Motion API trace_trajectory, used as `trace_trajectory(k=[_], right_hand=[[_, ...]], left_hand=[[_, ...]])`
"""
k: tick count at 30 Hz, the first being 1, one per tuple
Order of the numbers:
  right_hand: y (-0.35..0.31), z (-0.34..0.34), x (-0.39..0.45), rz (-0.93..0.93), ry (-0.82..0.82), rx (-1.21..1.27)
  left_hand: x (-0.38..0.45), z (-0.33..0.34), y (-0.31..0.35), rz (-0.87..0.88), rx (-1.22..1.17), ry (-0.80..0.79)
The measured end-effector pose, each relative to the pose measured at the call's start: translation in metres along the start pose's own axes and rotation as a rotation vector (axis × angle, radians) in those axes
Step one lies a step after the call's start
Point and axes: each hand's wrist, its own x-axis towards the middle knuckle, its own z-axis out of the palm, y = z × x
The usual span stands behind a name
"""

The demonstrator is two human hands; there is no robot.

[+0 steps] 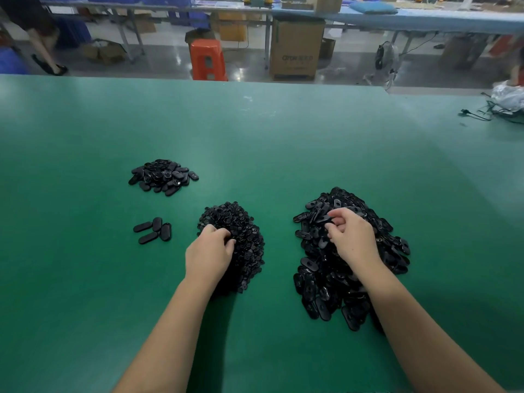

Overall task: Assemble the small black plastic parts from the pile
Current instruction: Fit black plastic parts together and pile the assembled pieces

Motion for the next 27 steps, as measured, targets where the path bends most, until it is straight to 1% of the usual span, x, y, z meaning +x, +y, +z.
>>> trace_trajectory(k=[2, 4, 6, 9, 14, 19, 23, 27], right_hand=[[-0.006, 0.002, -0.004, 0.048, -0.074, 0.261], [-0.011, 0.004, -0.009, 0.091, -0.132, 0.479], [-0.013, 0.005, -0.015, 0.114, -0.168, 0.587], [-0.016, 0.011, -0.024, 0.128, -0.245, 0.659], [-0.024, 0.021, -0.033, 0.142, -0.367, 0.823], [-0.027, 0.024, -0.035, 0.136, -0.359, 0.868], [-0.028, 0.024, -0.036, 0.113, -0.322, 0.859], [-0.029, 0.027, -0.037, 0.091, -0.324, 0.847]], left_hand=[[0.0, 0.005, 0.002, -0.013, 0.034, -0.033], [0.0, 0.008, 0.003, -0.031, 0.015, -0.038], [0.0, 0.009, 0.002, -0.039, -0.036, -0.03], [0.0, 0.009, 0.003, -0.037, -0.081, -0.008], [-0.001, 0.008, 0.003, -0.037, -0.087, 0.02], [-0.002, 0.005, 0.003, -0.035, -0.088, 0.037], [-0.002, 0.004, 0.003, -0.037, -0.105, 0.046], [-0.001, 0.002, 0.003, -0.031, -0.139, 0.064]])
